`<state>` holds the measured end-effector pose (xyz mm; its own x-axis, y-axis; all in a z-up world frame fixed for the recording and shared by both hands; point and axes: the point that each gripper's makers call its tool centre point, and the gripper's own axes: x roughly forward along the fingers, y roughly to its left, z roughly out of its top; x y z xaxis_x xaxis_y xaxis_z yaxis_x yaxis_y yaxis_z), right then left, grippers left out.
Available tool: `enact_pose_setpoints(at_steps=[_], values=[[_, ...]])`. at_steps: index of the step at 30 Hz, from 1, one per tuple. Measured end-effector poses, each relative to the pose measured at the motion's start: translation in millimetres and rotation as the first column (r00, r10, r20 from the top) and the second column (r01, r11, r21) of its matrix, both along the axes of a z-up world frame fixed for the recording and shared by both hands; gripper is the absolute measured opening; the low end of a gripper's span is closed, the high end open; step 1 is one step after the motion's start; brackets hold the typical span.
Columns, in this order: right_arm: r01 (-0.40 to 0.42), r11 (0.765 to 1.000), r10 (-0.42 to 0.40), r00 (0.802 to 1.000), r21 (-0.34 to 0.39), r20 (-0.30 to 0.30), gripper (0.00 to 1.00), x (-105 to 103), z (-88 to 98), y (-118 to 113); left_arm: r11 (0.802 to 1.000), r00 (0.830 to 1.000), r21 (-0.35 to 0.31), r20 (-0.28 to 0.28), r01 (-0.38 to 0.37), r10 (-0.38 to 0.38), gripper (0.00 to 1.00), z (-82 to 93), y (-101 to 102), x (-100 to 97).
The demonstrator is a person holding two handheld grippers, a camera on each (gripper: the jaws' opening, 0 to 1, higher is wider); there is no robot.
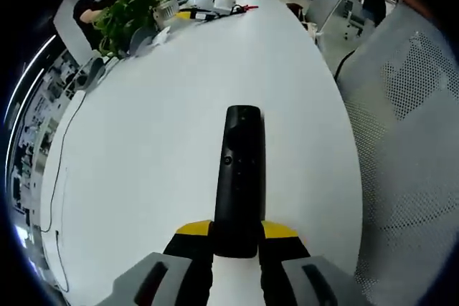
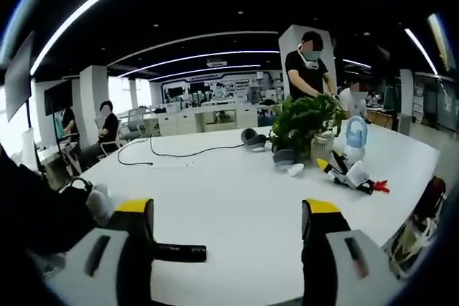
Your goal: Press the specified remote control buttons in sequence, fully releasing each button before pressing the next.
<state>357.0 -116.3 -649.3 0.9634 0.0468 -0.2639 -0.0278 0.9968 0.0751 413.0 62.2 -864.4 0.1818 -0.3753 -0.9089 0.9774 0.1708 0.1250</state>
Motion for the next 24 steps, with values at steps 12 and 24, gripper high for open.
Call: enact_pose_setpoints(at_steps=[12, 24], values=[[-0.007, 1.0, 0.007, 1.0, -0.004, -0.021, 0.87, 0, -4.3, 0, 0.999, 1.0, 0.036, 0.012, 0.013, -0.013, 0.23, 0.5, 3, 28.6], [-0.015, 1.0, 0.015, 0.999, -0.011, -0.044, 0.86, 2, -9.4, 0, 0.998, 1.0, 0.06, 0.022, -0.014, 0.013, 0.23, 2.1, 7, 69.9]])
